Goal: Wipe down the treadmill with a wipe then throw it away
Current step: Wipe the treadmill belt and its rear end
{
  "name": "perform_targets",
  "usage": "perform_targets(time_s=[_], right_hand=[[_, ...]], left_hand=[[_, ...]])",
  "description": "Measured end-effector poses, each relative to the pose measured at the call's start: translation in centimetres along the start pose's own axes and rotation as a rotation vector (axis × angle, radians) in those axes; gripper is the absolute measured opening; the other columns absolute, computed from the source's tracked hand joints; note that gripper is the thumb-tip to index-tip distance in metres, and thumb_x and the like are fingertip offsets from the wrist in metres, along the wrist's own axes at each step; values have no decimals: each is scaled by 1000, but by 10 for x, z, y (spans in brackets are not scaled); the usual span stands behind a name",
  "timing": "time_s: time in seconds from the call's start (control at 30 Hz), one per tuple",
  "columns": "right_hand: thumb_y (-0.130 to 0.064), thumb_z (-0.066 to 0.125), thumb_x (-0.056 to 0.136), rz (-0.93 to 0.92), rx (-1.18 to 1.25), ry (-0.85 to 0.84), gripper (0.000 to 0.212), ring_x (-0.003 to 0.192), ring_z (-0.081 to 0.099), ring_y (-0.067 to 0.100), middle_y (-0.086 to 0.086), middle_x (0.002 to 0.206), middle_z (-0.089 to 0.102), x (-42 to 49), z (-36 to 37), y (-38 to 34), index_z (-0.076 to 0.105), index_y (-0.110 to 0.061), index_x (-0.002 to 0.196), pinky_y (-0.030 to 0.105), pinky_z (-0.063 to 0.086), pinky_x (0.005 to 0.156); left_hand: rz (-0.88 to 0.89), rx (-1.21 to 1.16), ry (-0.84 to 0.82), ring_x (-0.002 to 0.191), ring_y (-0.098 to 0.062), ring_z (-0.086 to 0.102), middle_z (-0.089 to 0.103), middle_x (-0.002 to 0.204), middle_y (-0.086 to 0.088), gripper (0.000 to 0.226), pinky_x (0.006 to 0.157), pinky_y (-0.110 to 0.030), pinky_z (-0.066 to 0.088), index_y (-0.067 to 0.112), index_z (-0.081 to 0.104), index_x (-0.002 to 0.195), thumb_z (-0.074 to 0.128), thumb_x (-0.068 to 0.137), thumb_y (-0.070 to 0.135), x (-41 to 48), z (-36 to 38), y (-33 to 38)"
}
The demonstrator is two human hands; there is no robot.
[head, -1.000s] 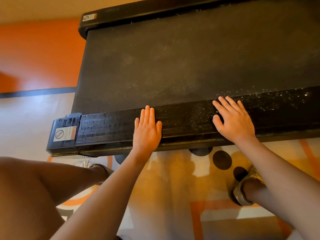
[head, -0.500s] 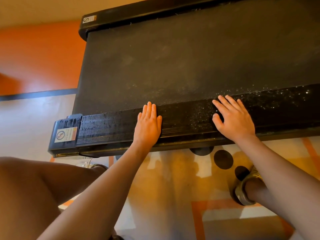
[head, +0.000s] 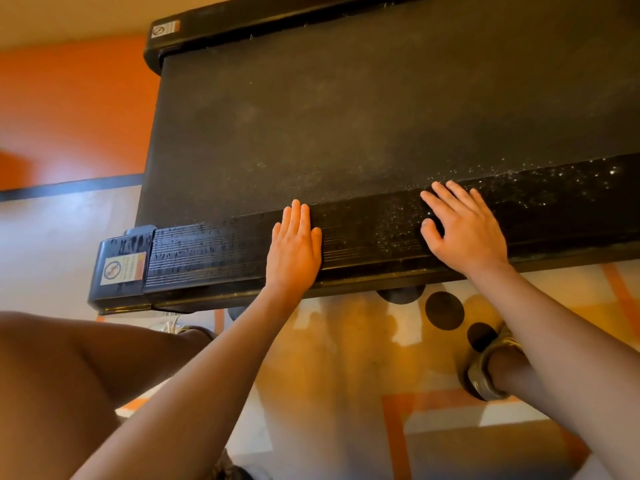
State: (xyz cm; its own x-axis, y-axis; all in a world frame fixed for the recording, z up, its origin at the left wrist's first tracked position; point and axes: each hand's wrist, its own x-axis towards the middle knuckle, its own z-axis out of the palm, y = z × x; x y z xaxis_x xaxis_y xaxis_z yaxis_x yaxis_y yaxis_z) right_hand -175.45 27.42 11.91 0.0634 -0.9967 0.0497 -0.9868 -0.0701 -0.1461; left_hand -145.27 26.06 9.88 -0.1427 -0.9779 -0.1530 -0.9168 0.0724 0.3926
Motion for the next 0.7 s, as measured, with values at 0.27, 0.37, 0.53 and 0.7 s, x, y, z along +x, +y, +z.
perform_targets(time_s=[0.27,0.37,0.53,0.7], right_hand=[[-49,28,101,-9,-9,8,62,153,29,24,5,161,41,-1,2,2,49,-21,152,51,23,126],[-48,29,100,-8,-7,9,61,153,29,25,5,161,41,0,2,2,48,-21,152,51,22,126],[-48,28,100,-4,-7,16,62,153,29,24,5,161,41,0,1,2,49,-21,152,51,22,126],[-46,30,101,-7,13,47,60,152,32,25,7,159,45,-2,3,2,52,-19,150,51,24,125]], left_hand=[[23,-13,16,158,-19,-2,2,171,-2,59,126,-36,-1,17,11,163,24,111,42,-60,15,4],[5,-12,-3,158,-22,-1,3,172,-4,60,123,-36,-2,16,10,164,26,111,42,-25,8,8],[-13,-31,-3,158,-24,-1,3,172,-6,60,125,-41,1,14,9,163,27,112,40,4,5,12],[15,-30,22,157,-18,-5,0,172,-1,59,125,-34,-4,17,9,164,25,112,41,-48,16,10]])
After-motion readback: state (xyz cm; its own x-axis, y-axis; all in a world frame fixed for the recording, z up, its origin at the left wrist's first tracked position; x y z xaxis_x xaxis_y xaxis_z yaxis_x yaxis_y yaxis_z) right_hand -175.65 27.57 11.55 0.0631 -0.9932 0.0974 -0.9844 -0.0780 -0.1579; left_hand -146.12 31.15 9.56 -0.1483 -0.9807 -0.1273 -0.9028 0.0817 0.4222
